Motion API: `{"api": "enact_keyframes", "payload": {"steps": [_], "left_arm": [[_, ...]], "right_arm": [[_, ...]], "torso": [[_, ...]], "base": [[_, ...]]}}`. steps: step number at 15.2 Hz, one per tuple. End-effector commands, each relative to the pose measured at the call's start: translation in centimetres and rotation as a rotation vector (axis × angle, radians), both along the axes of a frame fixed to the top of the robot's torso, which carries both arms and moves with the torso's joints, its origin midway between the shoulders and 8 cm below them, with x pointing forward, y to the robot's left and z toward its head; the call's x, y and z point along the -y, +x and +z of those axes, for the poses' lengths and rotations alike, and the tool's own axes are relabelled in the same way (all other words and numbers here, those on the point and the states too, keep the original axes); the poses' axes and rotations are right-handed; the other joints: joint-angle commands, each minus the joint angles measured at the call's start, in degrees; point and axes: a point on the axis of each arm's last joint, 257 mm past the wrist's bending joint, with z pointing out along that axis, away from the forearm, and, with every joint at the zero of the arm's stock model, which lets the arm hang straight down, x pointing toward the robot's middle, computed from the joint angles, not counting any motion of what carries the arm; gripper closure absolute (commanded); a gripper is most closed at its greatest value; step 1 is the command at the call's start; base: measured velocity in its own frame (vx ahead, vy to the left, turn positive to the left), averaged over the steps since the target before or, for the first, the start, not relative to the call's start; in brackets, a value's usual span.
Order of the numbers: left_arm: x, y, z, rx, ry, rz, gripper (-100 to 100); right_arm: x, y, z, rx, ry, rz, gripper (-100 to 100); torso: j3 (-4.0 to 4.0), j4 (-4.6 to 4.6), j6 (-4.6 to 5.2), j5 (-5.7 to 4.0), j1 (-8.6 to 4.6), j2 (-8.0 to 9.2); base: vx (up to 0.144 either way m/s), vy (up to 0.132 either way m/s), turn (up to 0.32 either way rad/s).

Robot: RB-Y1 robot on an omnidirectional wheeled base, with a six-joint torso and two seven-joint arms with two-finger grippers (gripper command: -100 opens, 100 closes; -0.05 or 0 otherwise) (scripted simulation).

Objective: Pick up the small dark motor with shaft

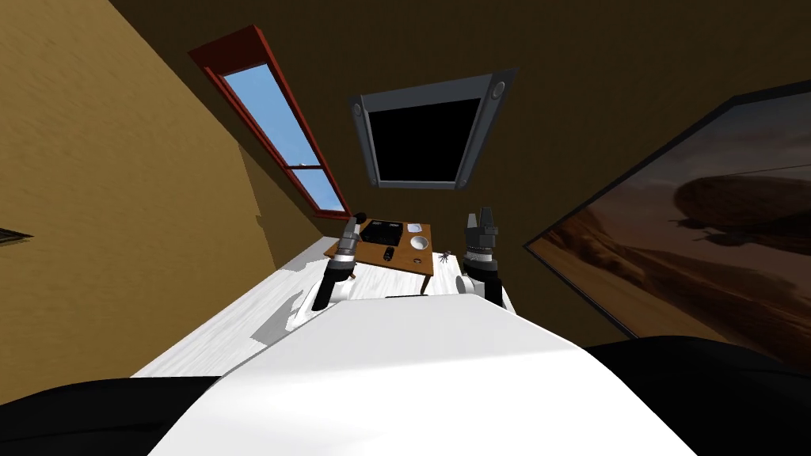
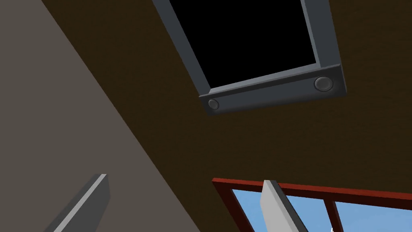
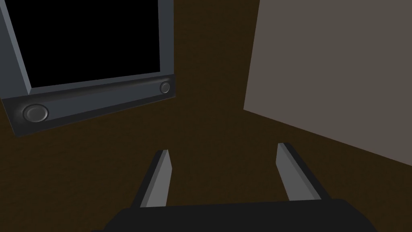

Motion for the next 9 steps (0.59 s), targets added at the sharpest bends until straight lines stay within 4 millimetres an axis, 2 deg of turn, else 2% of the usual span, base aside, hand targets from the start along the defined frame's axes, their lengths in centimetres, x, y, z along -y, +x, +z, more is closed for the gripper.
{"api": "enact_keyframes", "payload": {"steps": [1,2,3,4,5,6,7,8,9], "left_arm": [[-0.3,1.5,-2.4,-0.07,0.04,0.02,-100],[-0.3,1.5,-2.4,-0.07,0.04,0.02,-100],[-0.4,2.5,-4.1,-0.119,0.07,0.034,-100],[-0.5,2.5,-4.1,-0.123,0.07,0.035,-100],[-0.7,3.5,-6.0,-0.177,0.101,0.05,-100],[-0.7,3.5,-6.0,-0.177,0.101,0.05,-100],[-0.9,4.4,-7.8,-0.226,0.133,0.064,-100],[-0.9,4.4,-8.0,-0.233,0.134,0.065,-100],[-1.1,5.1,-9.6,-0.273,0.165,0.077,-100]], "right_arm": [[0.0,0.0,0.0,0.0,0.0,0.0,0],[0.0,0.0,0.0,0.0,0.0,0.0,0],[0.0,0.0,0.0,0.0,0.0,0.0,0],[0.0,0.0,0.0,0.0,0.0,0.0,0],[0.0,0.0,0.0,0.0,0.0,0.0,0],[0.0,0.0,0.0,0.0,0.0,0.0,0],[0.0,0.0,0.0,0.0,0.0,0.0,0],[0.0,0.0,0.0,0.0,0.0,0.0,0],[0.0,0.0,0.0,0.0,0.0,0.0,0]], "torso": [[0.0,0.0,0.0,0.0,0.0,0.0],[0.0,0.0,0.0,0.0,0.01,0.0],[0.0,0.0,0.0,0.0,0.01,-0.01],[-0.01,0.0,0.01,0.0,0.0,-0.01],[-0.01,0.0,0.0,0.0,-0.01,-0.01],[-0.01,0.0,0.01,0.0,0.0,-0.02],[-0.01,0.0,-0.01,0.0,0.0,-0.01],[-0.01,0.0,0.01,0.0,-0.01,-0.01],[-0.01,0.0,0.0,0.0,-0.01,-0.01]], "base": [[0.008,-0.007,-0.076],[0.008,-0.007,-0.063],[0.008,-0.008,-0.069],[0.009,-0.008,-0.069],[0.01,-0.008,-0.081],[0.009,-0.008,-0.073],[0.009,-0.009,-0.094],[0.009,-0.008,-0.082],[0.01,-0.008,-0.087]]}}
